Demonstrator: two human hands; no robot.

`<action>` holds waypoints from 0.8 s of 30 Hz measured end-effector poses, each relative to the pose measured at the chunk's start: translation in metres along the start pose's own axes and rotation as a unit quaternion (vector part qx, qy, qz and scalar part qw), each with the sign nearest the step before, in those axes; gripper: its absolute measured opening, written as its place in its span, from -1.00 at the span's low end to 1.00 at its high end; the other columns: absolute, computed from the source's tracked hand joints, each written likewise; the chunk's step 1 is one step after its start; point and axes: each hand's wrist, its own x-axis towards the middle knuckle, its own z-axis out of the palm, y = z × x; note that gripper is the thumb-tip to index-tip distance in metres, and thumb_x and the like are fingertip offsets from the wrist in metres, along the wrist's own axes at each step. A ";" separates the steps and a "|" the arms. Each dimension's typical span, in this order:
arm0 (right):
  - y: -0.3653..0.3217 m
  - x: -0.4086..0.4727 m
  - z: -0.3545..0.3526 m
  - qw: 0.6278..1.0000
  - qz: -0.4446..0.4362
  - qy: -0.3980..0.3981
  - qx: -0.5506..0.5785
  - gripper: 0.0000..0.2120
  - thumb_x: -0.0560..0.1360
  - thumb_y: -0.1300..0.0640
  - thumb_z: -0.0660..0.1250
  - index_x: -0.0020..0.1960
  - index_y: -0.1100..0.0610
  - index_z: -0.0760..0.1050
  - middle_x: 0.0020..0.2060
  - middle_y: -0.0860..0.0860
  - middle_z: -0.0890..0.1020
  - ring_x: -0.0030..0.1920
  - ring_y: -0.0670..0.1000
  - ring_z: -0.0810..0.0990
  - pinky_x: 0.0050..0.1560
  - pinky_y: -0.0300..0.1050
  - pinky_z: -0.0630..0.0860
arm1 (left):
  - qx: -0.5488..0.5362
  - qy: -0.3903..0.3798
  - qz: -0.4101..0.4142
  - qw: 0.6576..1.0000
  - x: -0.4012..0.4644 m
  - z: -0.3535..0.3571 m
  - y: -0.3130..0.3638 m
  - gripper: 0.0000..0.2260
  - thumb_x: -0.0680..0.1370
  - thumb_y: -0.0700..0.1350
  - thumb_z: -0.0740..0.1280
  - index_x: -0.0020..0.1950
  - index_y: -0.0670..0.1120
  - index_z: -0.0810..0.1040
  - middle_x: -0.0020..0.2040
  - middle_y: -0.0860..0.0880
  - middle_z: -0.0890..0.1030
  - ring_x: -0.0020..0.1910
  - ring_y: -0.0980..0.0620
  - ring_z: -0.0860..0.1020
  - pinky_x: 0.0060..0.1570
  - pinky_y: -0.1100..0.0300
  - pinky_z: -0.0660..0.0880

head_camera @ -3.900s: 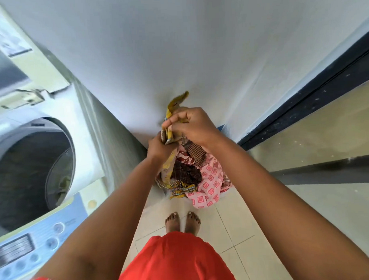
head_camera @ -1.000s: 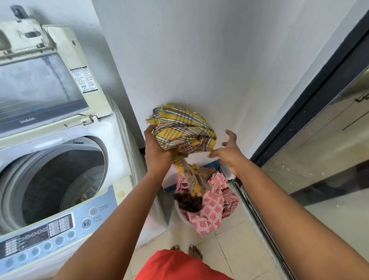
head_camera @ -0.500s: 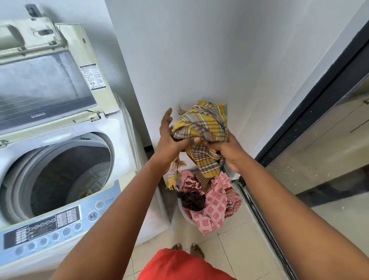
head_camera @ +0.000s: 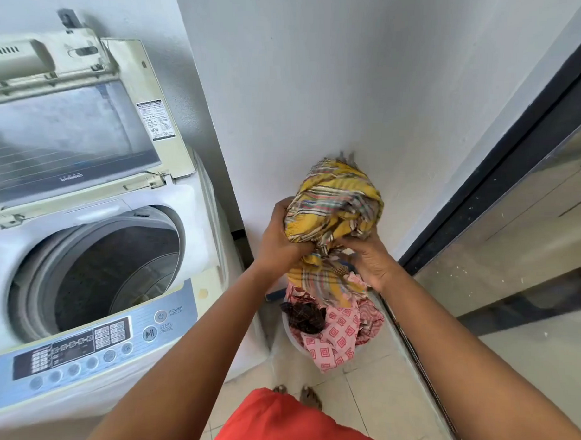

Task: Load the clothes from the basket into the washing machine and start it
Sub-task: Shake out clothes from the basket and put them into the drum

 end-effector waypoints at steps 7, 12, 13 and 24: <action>-0.005 -0.006 -0.004 0.987 0.066 -0.072 0.124 0.01 0.25 -0.38 0.48 0.54 0.03 0.23 0.42 0.16 0.45 0.30 0.28 0.49 0.18 0.42 0.44 | -0.119 0.016 -0.011 0.993 -0.003 -0.014 0.013 -0.33 0.36 -0.47 0.48 0.27 0.09 0.35 0.16 -0.09 0.56 0.06 -0.05 0.61 -0.01 0.02 0.64; -0.004 -0.006 0.042 0.979 0.110 -0.083 0.151 -0.28 0.57 -0.35 -0.02 0.49 0.15 0.33 0.37 0.17 0.51 0.32 0.18 0.53 0.23 0.08 0.53 | -0.224 0.005 -0.015 0.975 -0.006 -0.024 0.009 -0.29 0.33 -0.44 0.46 0.37 0.01 0.34 0.29 -0.22 0.54 0.18 -0.17 0.60 0.14 -0.13 0.59; -0.004 -0.005 0.050 0.979 0.117 -0.091 0.143 -0.30 0.59 -0.32 -0.06 0.47 0.15 0.35 0.34 0.17 0.54 0.30 0.16 0.55 0.20 0.05 0.55 | -0.230 0.008 -0.012 0.973 -0.007 -0.029 0.009 -0.29 0.32 -0.43 0.46 0.37 0.00 0.34 0.29 -0.23 0.54 0.18 -0.16 0.60 0.14 -0.12 0.58; -0.001 0.032 0.119 0.959 0.143 -0.187 0.156 -0.12 0.35 -0.51 0.13 0.42 0.10 0.46 0.37 0.22 0.50 0.33 0.27 0.51 0.28 0.29 0.47 | -0.065 0.098 -0.018 0.993 -0.025 -0.137 -0.023 -0.36 0.25 -0.29 0.40 0.25 0.16 0.42 0.15 -0.11 0.56 0.01 0.00 0.60 -0.11 0.02 0.59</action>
